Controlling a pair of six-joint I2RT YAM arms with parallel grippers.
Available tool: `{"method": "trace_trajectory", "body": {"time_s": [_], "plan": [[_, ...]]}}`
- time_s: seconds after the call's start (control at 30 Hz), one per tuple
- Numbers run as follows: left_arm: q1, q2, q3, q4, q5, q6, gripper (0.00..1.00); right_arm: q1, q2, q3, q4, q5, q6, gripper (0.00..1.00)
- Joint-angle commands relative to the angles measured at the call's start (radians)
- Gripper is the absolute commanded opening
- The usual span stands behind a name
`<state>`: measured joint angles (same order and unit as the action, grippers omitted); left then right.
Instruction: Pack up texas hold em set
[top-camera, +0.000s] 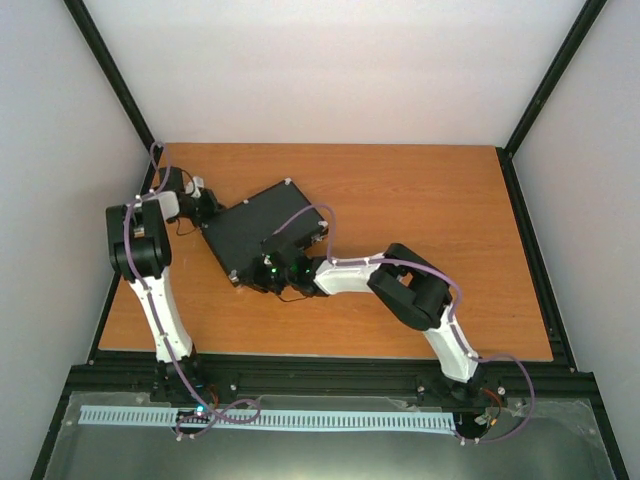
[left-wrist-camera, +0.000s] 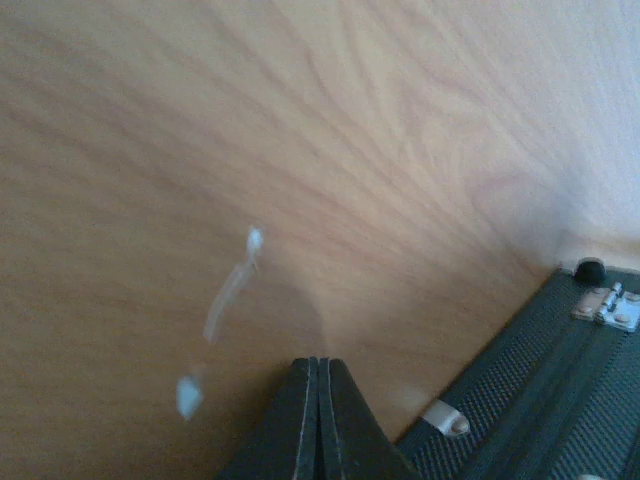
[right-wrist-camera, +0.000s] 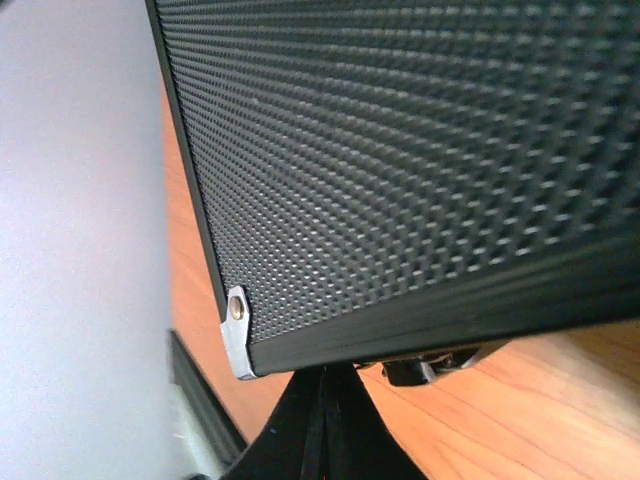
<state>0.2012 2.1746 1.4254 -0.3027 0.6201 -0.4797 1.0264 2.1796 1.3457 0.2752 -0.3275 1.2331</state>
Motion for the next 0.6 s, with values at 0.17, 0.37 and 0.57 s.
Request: {"method": "trace_trajectory", "body": {"time_s": [0.17, 0.37, 0.57], "plan": [[-0.042, 0.071, 0.150, -0.385, 0.039, -0.072, 0.01, -0.092, -0.259, -0.008, -0.552, 0.275, -0.399, 0.03], [-0.036, 0.109, 0.296, -0.453, 0.024, -0.078, 0.01, -0.272, -0.397, -0.086, -0.620, 0.313, -0.496, 0.03], [-0.036, 0.137, 0.382, -0.526, 0.003, -0.035, 0.01, -0.409, -0.329, -0.036, -0.657, 0.239, -0.599, 0.03]]}}
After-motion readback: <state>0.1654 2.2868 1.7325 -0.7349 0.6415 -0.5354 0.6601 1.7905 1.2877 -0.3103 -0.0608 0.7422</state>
